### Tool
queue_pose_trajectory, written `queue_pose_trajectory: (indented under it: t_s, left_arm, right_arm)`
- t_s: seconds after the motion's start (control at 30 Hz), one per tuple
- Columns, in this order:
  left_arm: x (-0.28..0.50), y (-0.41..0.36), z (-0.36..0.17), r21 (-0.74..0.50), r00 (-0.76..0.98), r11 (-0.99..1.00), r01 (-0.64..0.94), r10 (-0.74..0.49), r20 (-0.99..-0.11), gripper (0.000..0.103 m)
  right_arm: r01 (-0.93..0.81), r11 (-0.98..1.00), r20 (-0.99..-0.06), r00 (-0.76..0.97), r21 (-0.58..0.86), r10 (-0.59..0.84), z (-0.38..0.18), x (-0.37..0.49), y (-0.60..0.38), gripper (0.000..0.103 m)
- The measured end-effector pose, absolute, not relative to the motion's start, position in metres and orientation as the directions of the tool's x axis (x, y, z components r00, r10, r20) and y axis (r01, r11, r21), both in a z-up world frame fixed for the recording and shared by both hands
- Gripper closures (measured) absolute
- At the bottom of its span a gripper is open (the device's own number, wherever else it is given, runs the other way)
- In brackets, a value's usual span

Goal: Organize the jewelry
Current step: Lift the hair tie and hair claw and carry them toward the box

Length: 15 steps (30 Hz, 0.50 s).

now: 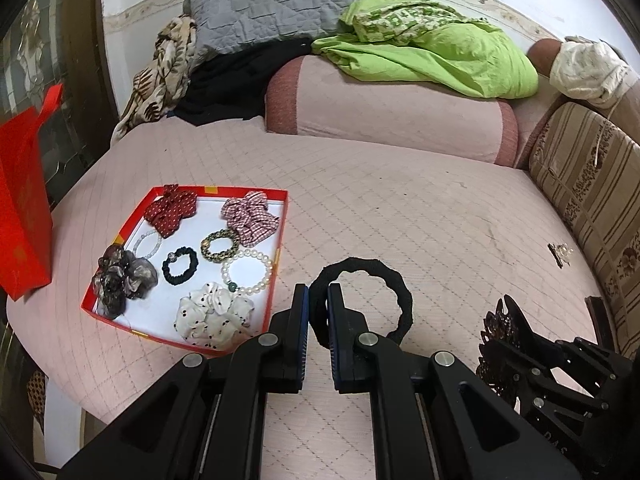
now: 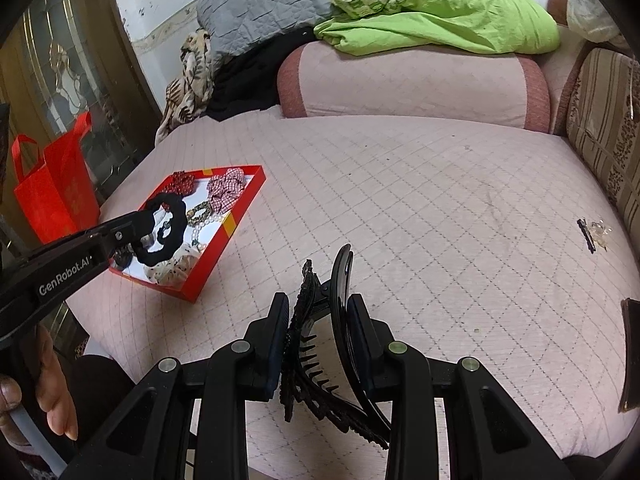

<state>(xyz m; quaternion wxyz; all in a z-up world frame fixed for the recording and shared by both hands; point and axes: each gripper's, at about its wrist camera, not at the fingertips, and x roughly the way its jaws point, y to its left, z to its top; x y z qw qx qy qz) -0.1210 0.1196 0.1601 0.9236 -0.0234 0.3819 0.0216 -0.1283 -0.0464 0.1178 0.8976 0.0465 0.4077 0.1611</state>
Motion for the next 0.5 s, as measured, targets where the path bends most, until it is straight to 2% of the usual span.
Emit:
queue_pose_trajectory:
  t_s: [0.5]
  left_arm:
    - [-0.112, 0.165, 0.141, -0.069, 0.677, 0.989, -0.133, 0.040, -0.734, 0.094]
  right_arm:
    - [-0.308, 0.935, -0.756, 0.566, 0.176, 0.329, 0.108, -0.120, -0.008, 0.070]
